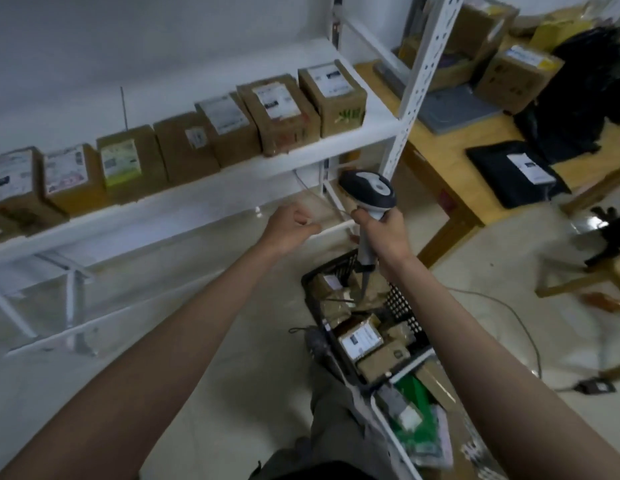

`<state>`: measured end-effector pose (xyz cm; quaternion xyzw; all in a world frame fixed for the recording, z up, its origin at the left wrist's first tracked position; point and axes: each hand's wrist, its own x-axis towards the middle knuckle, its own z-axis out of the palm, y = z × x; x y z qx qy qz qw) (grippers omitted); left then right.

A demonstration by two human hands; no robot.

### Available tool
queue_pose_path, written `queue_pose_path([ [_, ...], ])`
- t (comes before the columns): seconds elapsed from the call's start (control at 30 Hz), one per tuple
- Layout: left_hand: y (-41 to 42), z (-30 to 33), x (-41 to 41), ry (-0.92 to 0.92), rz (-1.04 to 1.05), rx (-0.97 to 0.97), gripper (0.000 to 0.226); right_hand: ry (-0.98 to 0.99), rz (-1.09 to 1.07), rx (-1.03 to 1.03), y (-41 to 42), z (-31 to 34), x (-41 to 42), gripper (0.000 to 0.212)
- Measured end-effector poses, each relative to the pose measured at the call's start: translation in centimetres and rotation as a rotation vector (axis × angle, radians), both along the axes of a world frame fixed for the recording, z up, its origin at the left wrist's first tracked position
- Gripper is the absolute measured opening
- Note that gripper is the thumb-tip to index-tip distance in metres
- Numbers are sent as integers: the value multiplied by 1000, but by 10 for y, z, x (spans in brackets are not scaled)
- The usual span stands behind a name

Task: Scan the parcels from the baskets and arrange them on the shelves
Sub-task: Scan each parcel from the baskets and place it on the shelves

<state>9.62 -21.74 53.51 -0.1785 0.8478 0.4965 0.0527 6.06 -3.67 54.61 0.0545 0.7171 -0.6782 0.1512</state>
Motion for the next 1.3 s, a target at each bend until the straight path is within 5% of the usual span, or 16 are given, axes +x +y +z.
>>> queue_pose_path([
  [0.37, 111, -61, 132, -225, -237, 90, 25, -154, -192, 173, 121, -30, 181, 8],
  [0.8, 272, -87, 194, -334, -572, 65, 24, -302, -484, 157, 284, -58, 286, 18],
  [1.3, 391, -198, 267, -585, -460, -70, 12, -544, -503, 81, 421, -164, 370, 17],
])
